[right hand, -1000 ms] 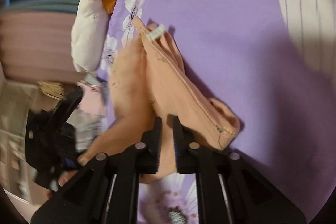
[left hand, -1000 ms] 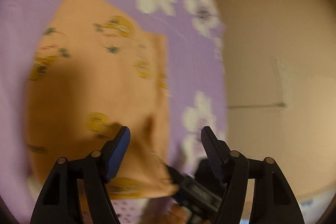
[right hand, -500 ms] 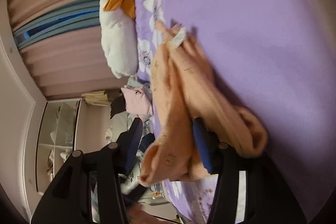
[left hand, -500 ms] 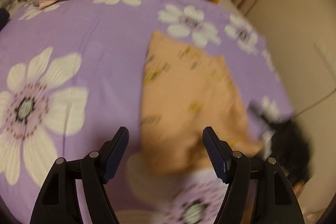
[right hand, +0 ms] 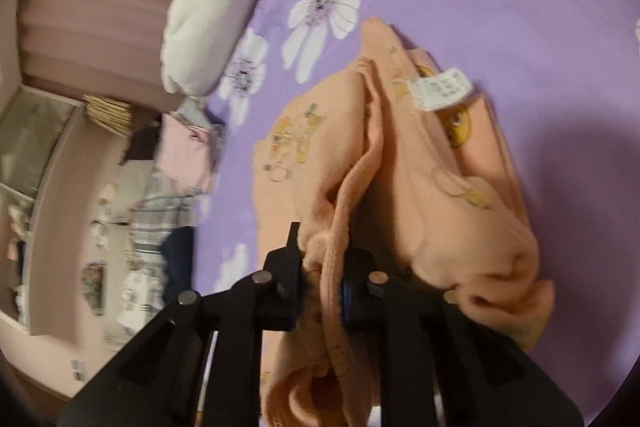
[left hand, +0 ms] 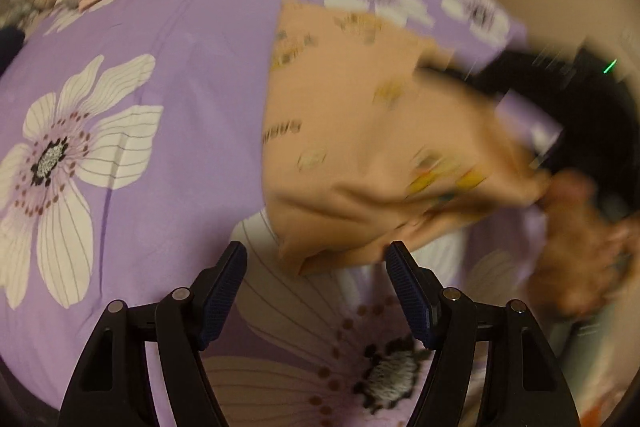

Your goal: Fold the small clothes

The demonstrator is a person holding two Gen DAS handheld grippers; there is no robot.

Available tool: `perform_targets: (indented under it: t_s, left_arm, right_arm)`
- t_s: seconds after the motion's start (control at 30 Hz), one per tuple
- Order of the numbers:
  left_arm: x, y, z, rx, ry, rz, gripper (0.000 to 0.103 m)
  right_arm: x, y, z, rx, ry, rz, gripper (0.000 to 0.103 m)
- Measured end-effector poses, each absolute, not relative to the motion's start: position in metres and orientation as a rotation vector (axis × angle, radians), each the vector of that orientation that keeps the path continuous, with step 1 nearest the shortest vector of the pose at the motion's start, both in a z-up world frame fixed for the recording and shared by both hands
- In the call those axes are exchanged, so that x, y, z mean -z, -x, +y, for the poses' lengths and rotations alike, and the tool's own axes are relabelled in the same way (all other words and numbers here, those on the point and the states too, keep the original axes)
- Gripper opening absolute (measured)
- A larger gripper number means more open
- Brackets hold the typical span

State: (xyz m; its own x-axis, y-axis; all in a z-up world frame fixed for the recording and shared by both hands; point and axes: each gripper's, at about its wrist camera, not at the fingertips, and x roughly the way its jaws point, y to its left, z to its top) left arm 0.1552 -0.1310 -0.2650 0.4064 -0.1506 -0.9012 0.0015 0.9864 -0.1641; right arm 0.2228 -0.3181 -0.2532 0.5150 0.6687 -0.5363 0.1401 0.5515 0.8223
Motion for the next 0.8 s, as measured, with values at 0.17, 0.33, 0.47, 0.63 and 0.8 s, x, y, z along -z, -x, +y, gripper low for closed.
perform_targets:
  t_s: [0.17,0.33,0.47,0.63,0.8]
  left_arm:
    - [0.271,-0.155,-0.143,0.033,0.072,1.117,0.071]
    - [0.271,-0.158,-0.132,0.028,0.132,1.142,0.074]
    - [0.278,-0.166,-0.140,-0.022,0.086,1.132,0.086]
    - [0.273,-0.174,-0.136,-0.029,0.097,1.127,0.080]
    - [0.253,-0.148,-0.118,0.014,0.169,1.127,0.056]
  right_arm:
    - [0.229,-0.218,-0.337,-0.436,-0.984,0.840,0.015]
    - [0.219,-0.206,-0.346,-0.351,-0.867,0.811,0.015]
    - [0.240,-0.212,-0.365,-0.167,-0.866,0.857,0.019]
    - [0.254,-0.213,-0.376,-0.134,-0.913,0.915,0.025]
    - [0.235,-0.178,-0.391,-0.070,-0.859,0.836,0.029]
